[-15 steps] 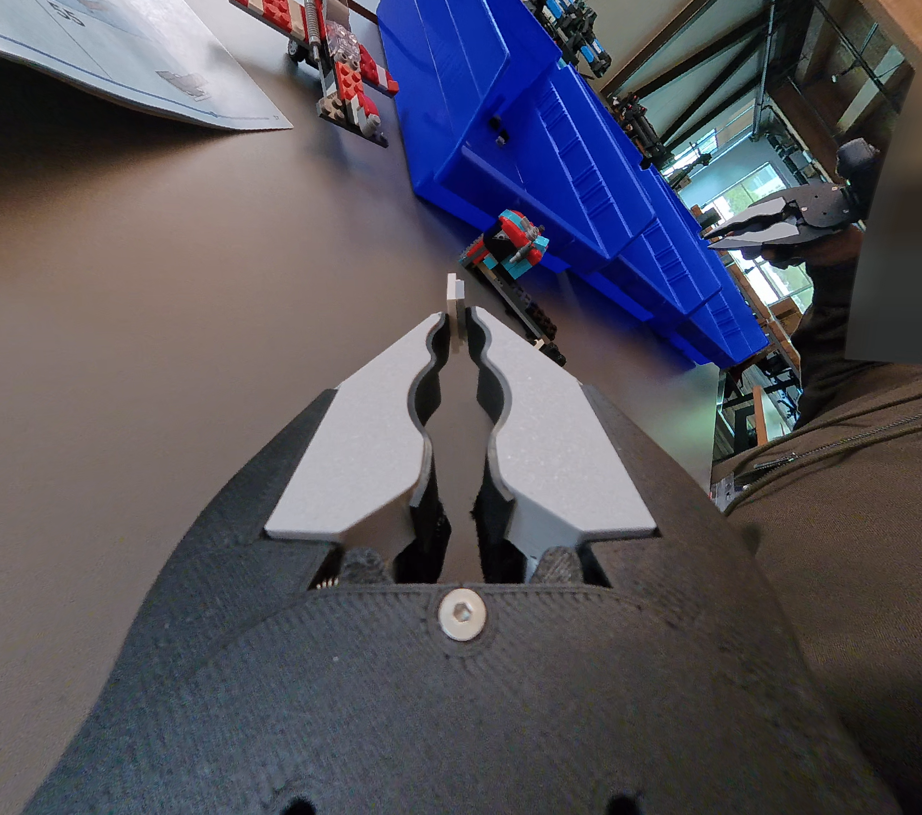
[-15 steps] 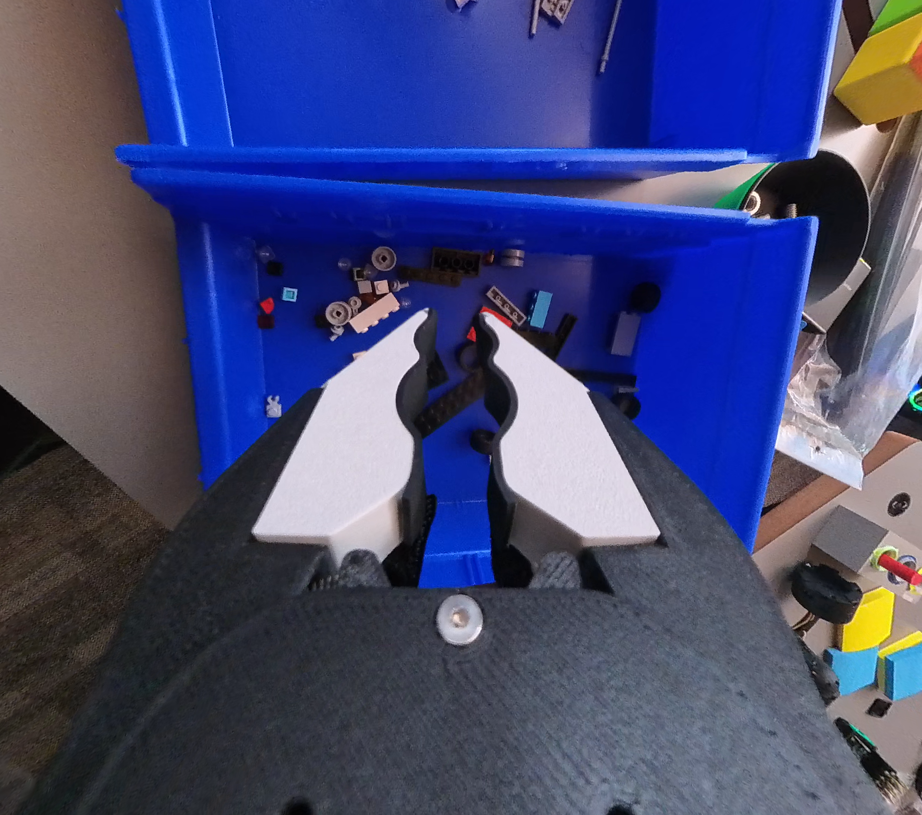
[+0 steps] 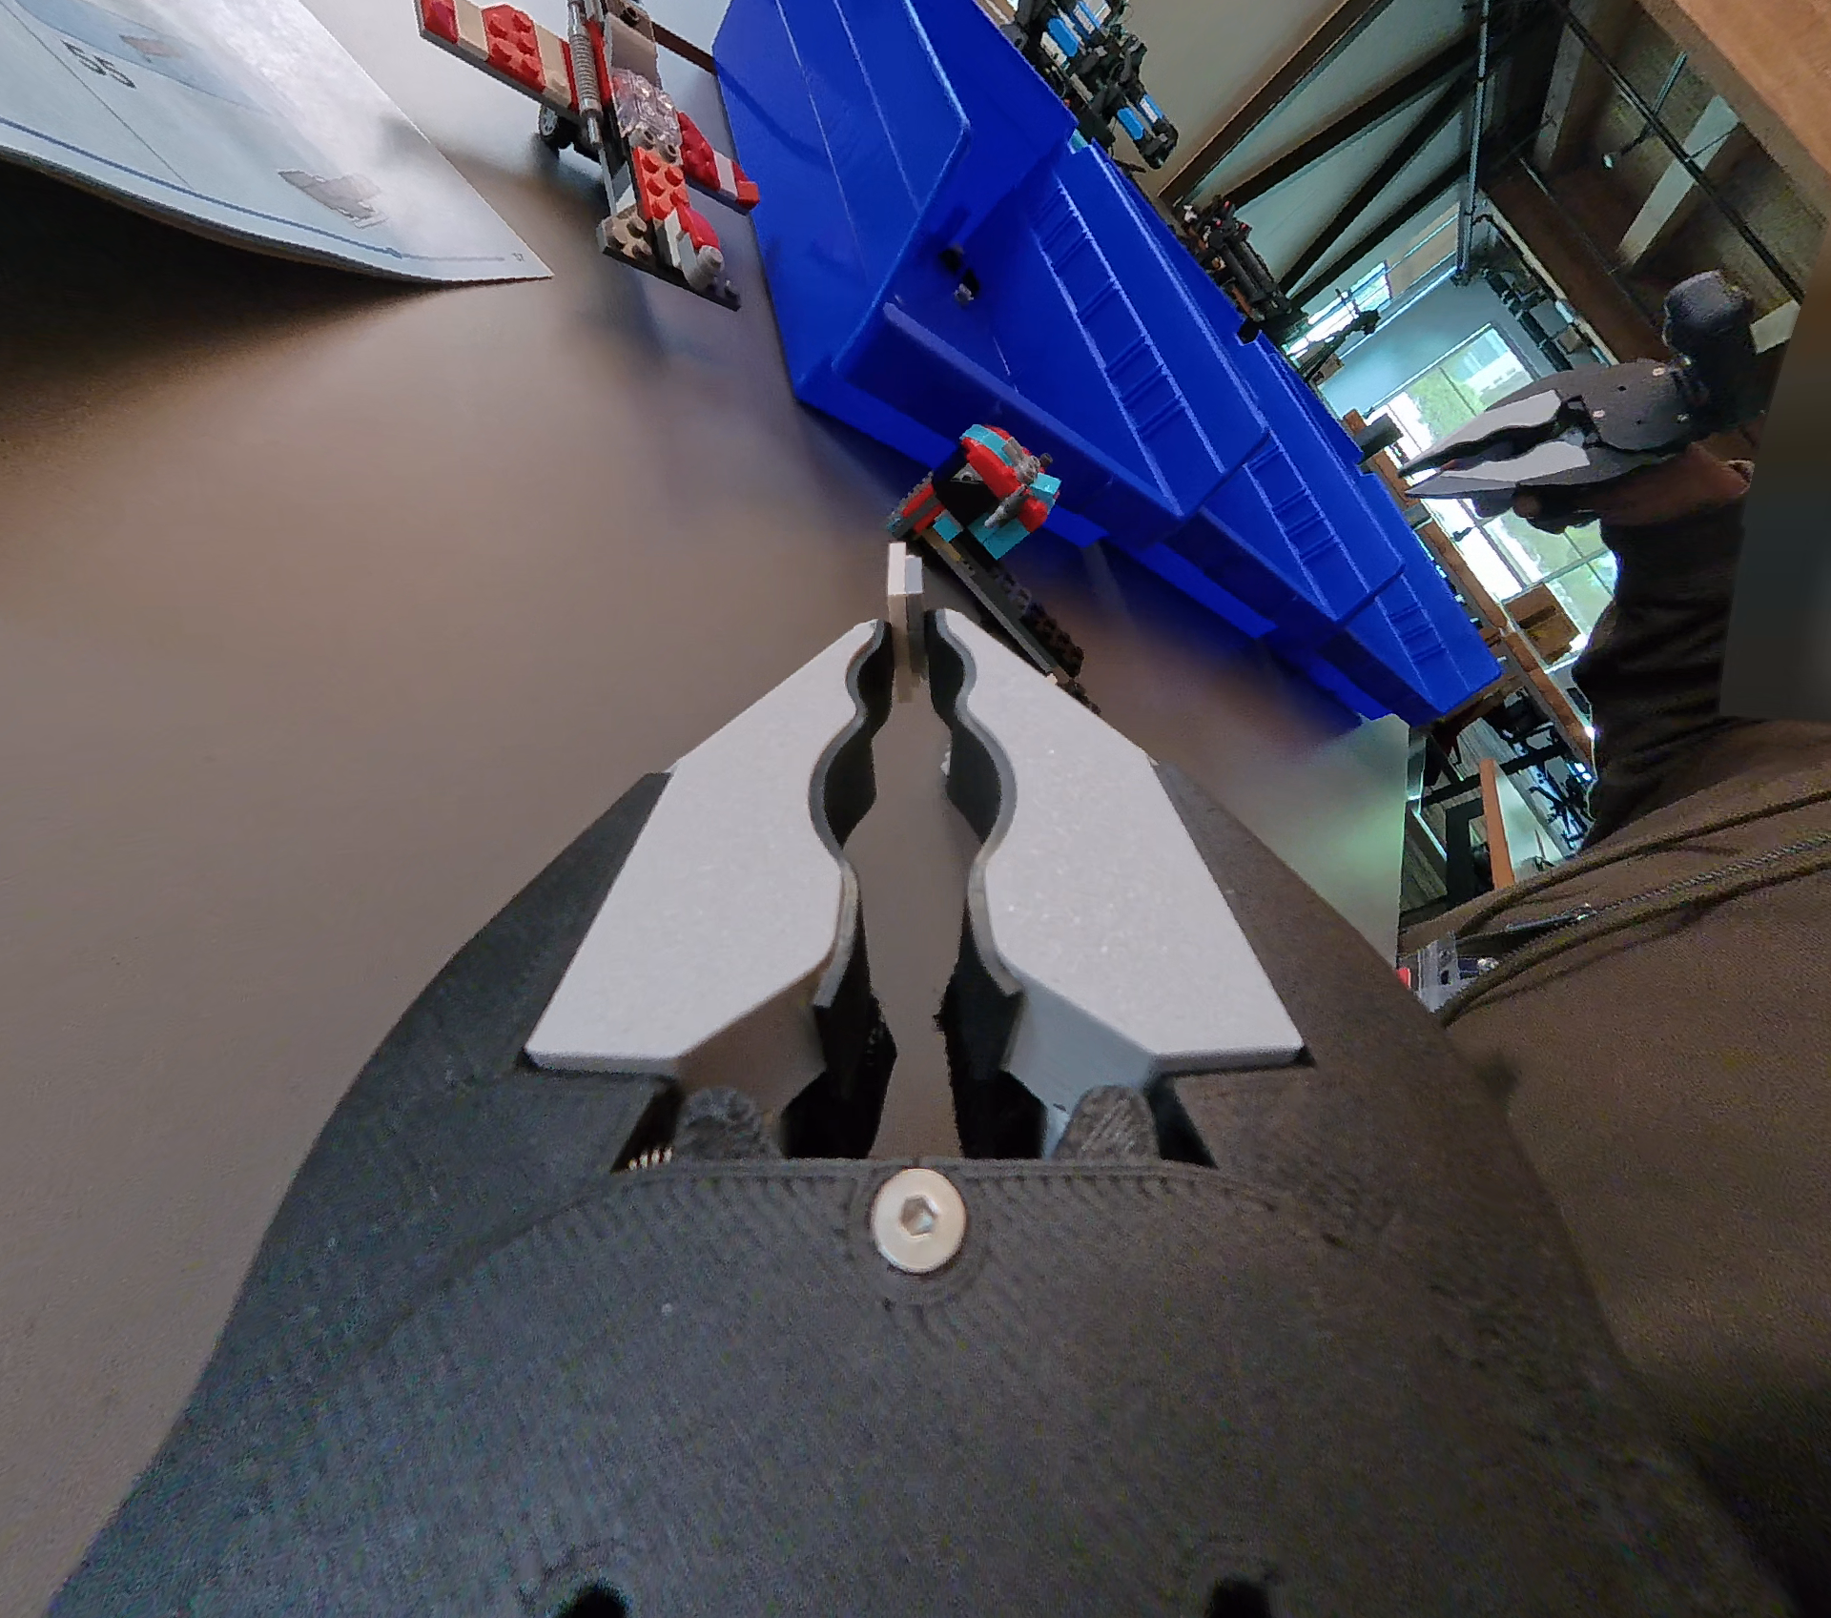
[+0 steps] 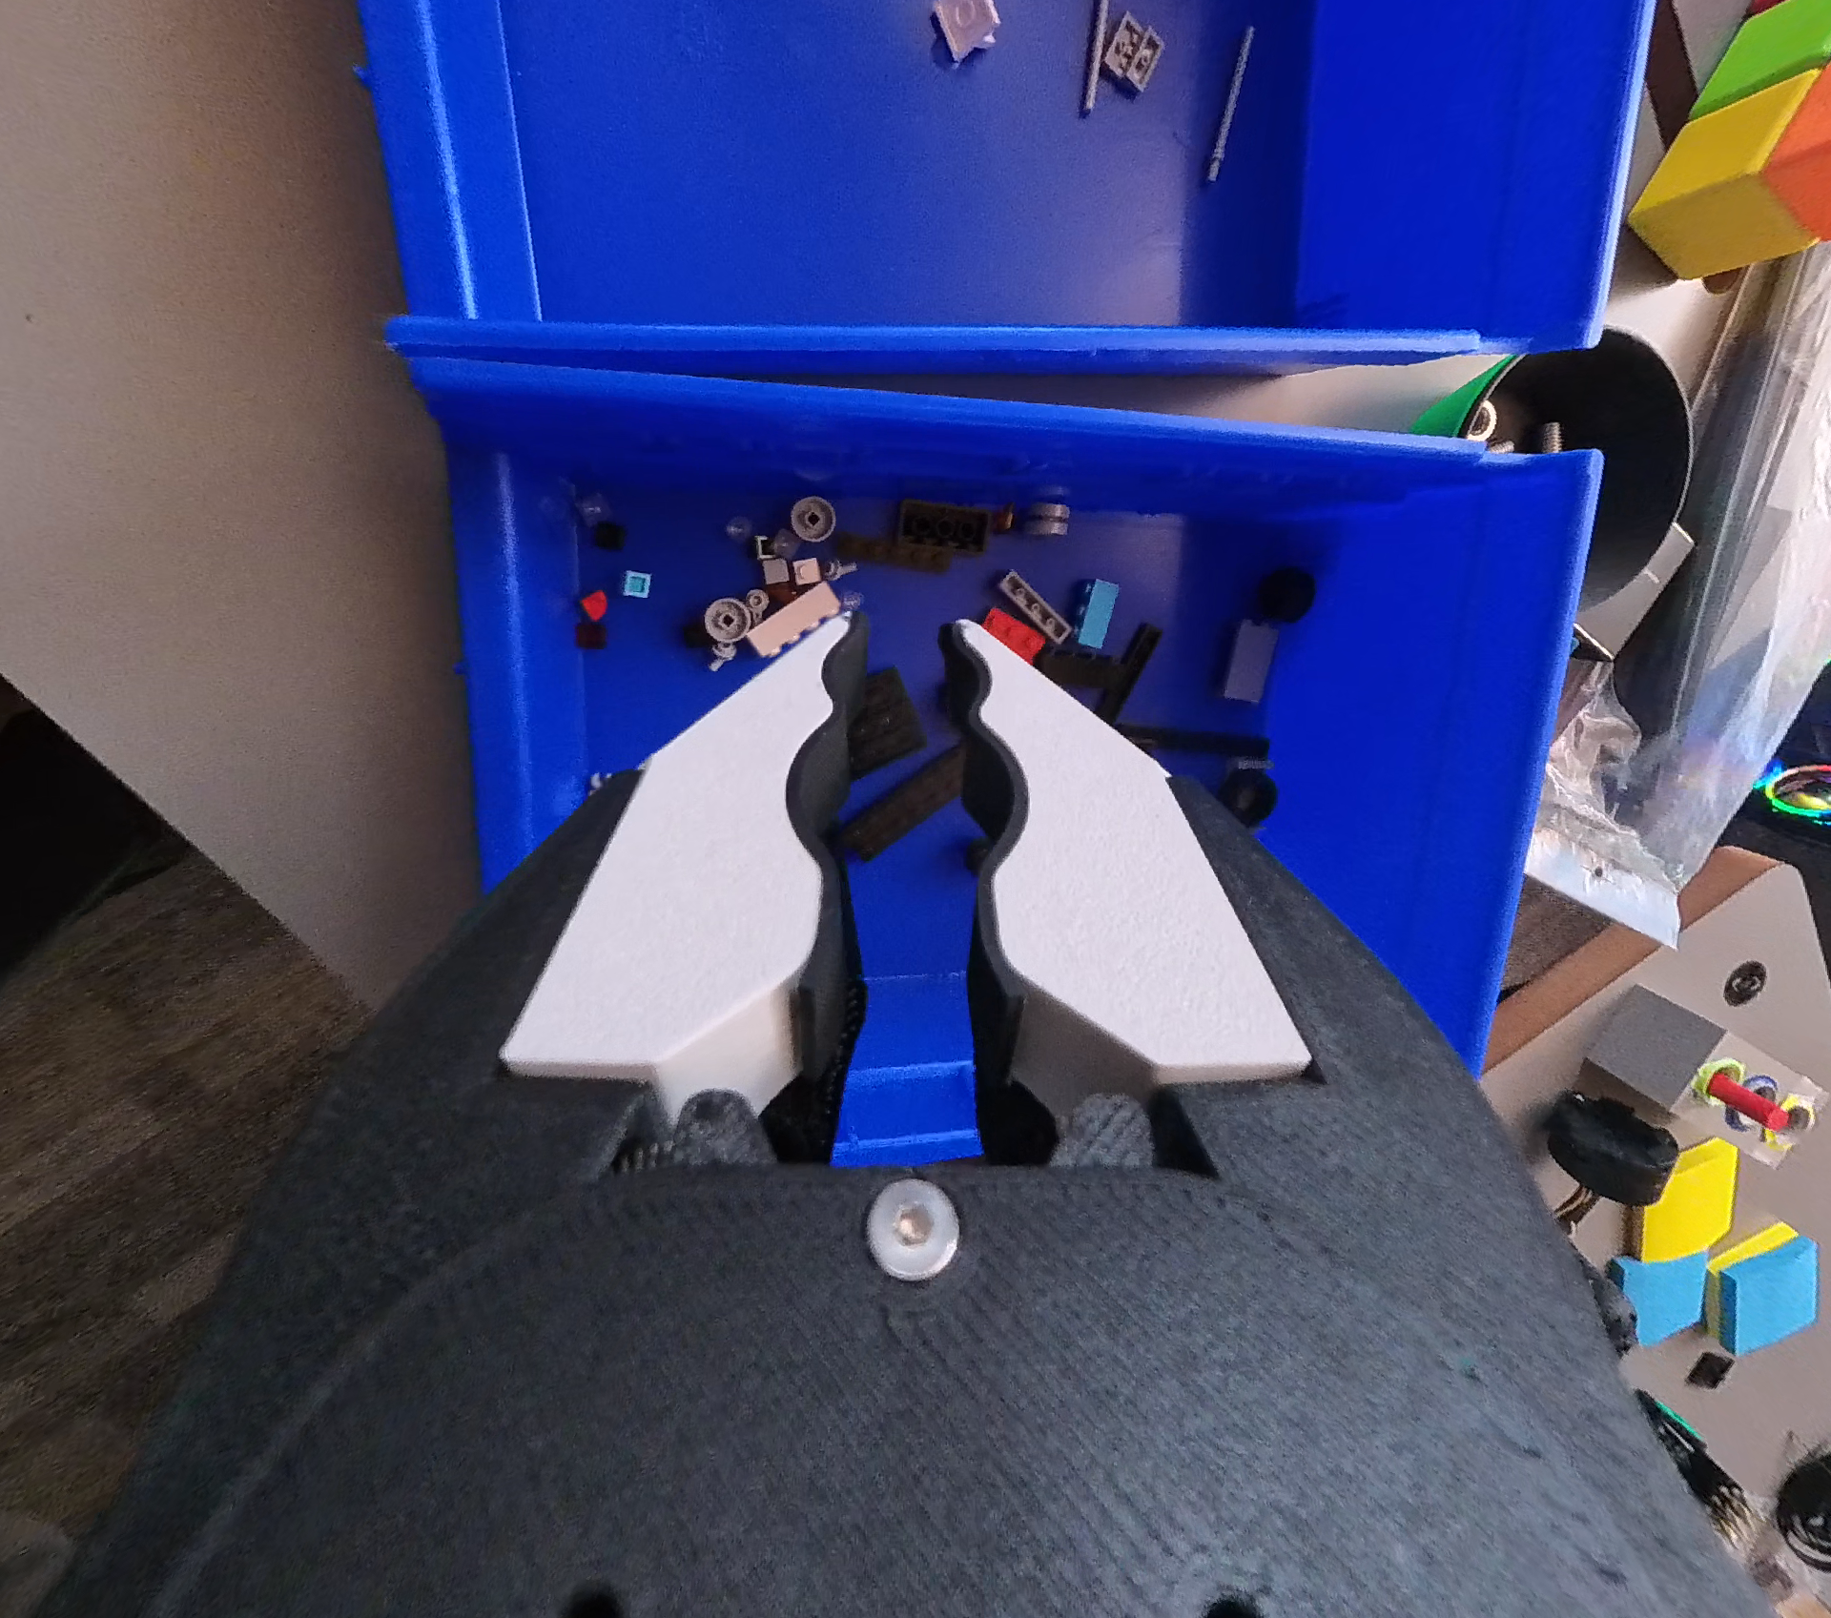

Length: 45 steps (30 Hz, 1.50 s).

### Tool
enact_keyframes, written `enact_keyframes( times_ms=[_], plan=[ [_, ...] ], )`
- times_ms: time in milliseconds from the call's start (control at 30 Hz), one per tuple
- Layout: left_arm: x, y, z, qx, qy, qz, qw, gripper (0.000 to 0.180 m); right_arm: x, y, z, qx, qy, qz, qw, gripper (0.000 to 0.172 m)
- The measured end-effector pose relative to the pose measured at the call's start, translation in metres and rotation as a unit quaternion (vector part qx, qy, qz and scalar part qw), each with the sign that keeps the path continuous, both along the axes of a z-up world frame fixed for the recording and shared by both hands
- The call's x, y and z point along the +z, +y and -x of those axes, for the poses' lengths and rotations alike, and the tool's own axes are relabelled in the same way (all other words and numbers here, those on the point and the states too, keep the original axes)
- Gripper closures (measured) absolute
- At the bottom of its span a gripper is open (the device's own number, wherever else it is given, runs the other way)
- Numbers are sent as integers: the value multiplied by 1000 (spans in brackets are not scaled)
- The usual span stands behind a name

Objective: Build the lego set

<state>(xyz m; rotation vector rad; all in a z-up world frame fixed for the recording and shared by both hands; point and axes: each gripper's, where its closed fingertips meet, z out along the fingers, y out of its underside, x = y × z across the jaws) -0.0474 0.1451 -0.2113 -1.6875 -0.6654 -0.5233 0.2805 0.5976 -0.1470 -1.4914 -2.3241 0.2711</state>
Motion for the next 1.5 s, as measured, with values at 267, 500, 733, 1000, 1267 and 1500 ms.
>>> enact_keyframes(
  times_ms=[267,500,733,1000,1267,1500],
  plan=[
    [6,-2,-3,-5,7,-17,1000,174,13,-20,-4,7,11,-3,1000,154],
    [9,-4,-6,-12,10,-28,999,174,18,-46,-9,18,21,3,1000,154],
    [10,-4,-7,-14,12,-29,999,174,19,-81,-13,35,39,24,998,154],
    [10,-4,-9,-18,14,-29,999,174,8,-143,-9,79,61,85,991,154],
    [8,-3,-10,-23,10,-23,999,174,-26,-216,28,150,99,134,975,155],
    [-3,1,-8,-23,-9,9,1000,174,-49,-271,95,179,180,204,945,154]
  ],
)
